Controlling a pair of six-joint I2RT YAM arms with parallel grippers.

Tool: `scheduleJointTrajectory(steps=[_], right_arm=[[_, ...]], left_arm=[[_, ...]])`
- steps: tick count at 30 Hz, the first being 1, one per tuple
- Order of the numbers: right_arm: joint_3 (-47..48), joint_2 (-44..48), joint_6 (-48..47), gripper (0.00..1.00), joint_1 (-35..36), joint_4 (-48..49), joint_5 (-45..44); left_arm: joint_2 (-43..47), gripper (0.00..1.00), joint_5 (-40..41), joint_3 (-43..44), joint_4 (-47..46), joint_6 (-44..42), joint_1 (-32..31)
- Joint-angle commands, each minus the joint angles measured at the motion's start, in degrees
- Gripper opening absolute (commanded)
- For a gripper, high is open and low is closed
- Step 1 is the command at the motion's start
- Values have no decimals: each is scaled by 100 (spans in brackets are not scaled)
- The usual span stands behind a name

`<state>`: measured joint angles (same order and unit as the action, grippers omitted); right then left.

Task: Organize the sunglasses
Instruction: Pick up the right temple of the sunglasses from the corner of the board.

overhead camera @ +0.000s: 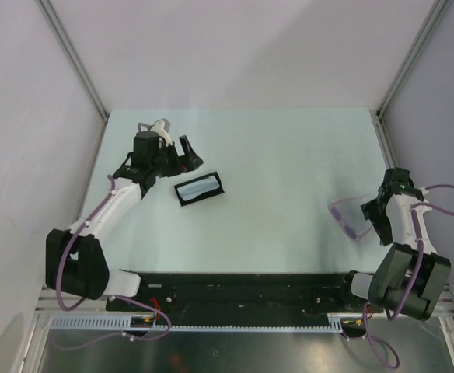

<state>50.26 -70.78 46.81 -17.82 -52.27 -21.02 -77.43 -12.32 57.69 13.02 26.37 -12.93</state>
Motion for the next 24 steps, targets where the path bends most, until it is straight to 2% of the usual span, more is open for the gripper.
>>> scheduleJointTrajectory(steps=[1, 5, 9, 19, 24], right_arm=[[-297, -277, -312, 94, -353, 472, 756], [-306, -418, -383, 91, -371, 691, 888], [-324, -699, -295, 84, -380, 692, 924], [-456, -1007, 144, 81, -389, 586, 590], [-473, -1271, 232, 69, -388, 586, 625]], left_arm=[[-158, 100, -447, 286, -97, -237, 36], [-238, 100, -377, 365, -106, -378, 45], [-352, 100, -359, 427, -98, -378, 54], [-440, 100, -307, 533, -97, -343, 80], [-431, 100, -306, 515, -106, -334, 106]])
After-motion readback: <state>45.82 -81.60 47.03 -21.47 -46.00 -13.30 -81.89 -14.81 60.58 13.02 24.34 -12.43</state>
